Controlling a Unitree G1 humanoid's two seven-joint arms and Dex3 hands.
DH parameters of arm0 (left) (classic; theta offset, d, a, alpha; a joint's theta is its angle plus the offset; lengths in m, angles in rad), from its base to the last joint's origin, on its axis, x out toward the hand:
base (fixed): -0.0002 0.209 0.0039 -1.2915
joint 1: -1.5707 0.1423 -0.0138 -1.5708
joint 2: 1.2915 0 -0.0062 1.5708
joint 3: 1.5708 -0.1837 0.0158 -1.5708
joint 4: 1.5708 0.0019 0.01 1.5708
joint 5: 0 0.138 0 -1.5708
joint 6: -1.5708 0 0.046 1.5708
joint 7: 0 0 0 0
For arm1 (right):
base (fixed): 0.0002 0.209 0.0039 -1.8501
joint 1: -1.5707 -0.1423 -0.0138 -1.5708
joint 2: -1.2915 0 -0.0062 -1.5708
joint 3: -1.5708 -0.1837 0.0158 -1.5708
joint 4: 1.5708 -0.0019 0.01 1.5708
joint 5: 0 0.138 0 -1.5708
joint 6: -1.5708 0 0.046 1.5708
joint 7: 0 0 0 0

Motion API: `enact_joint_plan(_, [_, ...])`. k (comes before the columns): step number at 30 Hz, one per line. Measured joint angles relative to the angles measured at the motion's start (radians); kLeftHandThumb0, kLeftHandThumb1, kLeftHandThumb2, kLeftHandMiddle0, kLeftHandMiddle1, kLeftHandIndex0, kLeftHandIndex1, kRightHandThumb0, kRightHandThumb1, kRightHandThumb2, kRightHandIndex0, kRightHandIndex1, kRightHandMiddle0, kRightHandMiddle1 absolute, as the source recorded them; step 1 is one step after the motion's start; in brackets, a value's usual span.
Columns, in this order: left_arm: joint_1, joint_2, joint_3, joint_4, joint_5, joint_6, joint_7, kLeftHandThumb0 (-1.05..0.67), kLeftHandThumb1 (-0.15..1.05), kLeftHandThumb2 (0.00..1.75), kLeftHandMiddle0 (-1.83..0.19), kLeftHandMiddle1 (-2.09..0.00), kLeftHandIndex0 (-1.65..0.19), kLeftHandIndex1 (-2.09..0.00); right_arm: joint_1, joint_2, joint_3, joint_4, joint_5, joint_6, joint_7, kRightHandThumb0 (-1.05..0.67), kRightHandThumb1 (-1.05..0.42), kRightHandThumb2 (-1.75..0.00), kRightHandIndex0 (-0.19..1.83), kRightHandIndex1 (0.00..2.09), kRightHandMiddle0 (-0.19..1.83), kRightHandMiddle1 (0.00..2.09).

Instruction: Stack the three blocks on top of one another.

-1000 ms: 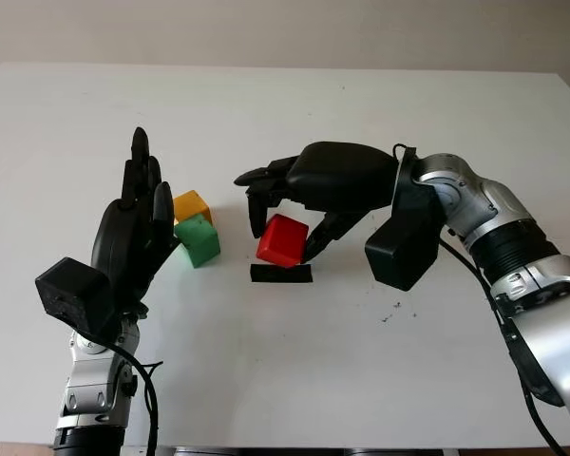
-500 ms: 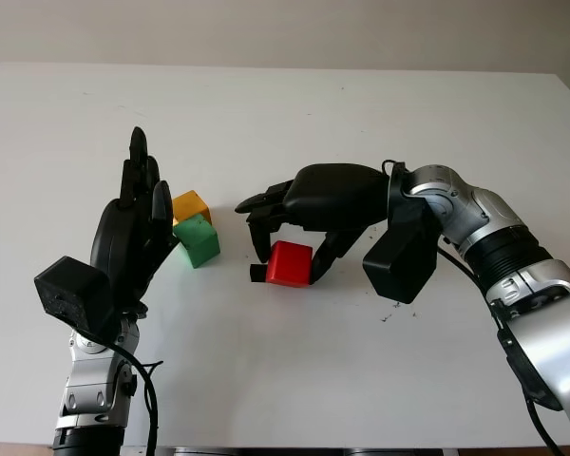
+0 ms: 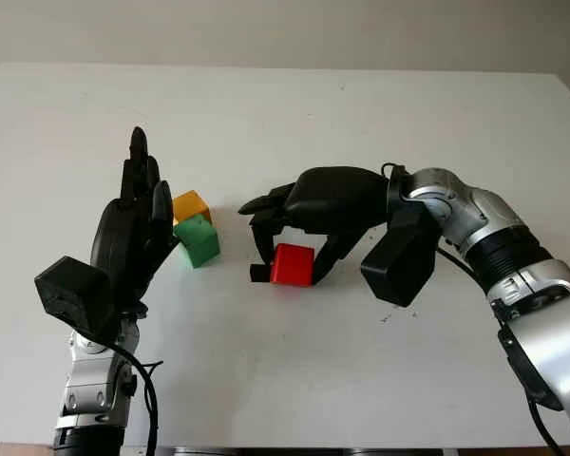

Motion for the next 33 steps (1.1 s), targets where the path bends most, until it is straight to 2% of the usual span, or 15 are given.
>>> enact_joint_plan(7, [0.000, 0.000, 0.000, 0.000, 0.000, 0.000, 0.002, -0.81, 1.05, 0.69, 0.19, 0.00, 0.19, 0.00, -0.010, 0.001, 0.021, 0.018, -0.036, -0.009, -0.034, -0.37, -0.93, -0.04, 0.23, 0.04, 0.43, 1.46])
enact_joint_plan(13, [0.000, 0.000, 0.000, 0.000, 0.000, 0.000, -0.004, -0.81, 1.05, 0.69, 0.19, 0.00, 0.19, 0.00, -0.018, -0.001, 0.029, 0.018, -0.051, -0.014, -0.030, -0.49, -0.90, -0.05, 0.16, 0.02, 0.32, 1.48])
enact_joint_plan(16, [0.000, 0.000, 0.000, 0.000, -0.001, 0.000, -0.004, -0.81, 1.05, 0.69, 0.19, 0.00, 0.19, 0.00, -0.019, -0.003, 0.035, 0.018, -0.069, -0.014, -0.032, -0.52, -0.90, -0.05, 0.06, 0.03, 0.15, 1.27])
enact_joint_plan(17, [0.000, 0.000, 0.000, 0.000, -0.001, 0.000, -0.005, -0.81, 1.05, 0.69, 0.19, 0.00, 0.19, 0.00, -0.019, -0.005, 0.041, 0.018, -0.077, -0.014, -0.033, -0.56, -0.89, -0.05, -0.02, 0.03, 0.05, 1.11])
enact_joint_plan(22, [0.000, 0.000, 0.000, 0.000, 0.000, -0.001, -0.006, -0.81, 1.05, 0.70, 0.19, 0.00, 0.19, 0.00, -0.020, -0.021, 0.053, 0.016, -0.097, -0.014, -0.034, -0.67, -0.88, -0.05, -0.18, 0.01, -0.08, 0.56])
enact_joint_plan(24, [0.000, 0.000, 0.000, 0.000, 0.000, 0.000, -0.006, -0.81, 1.05, 0.70, 0.19, 0.00, 0.19, 0.00, -0.021, -0.025, 0.056, 0.014, -0.099, -0.013, -0.032, -0.71, -0.88, -0.05, -0.19, 0.00, -0.13, 0.40])
enact_joint_plan(27, [0.000, 0.000, 0.000, 0.000, -0.002, 0.000, -0.008, -0.81, 1.05, 0.69, 0.19, 0.00, 0.19, 0.00, -0.022, -0.031, 0.057, 0.007, -0.100, -0.010, -0.029, -0.75, -0.88, -0.05, -0.19, 0.00, -0.19, 0.18])
enact_joint_plan(33, [0.000, 0.000, 0.000, 0.000, -0.002, -0.001, -0.009, -0.80, 1.05, 0.69, 0.19, 0.00, 0.19, 0.00, -0.026, -0.042, 0.058, -0.024, -0.130, -0.003, -0.050, -0.80, -0.90, -0.06, -0.19, 0.00, -0.19, 0.01])
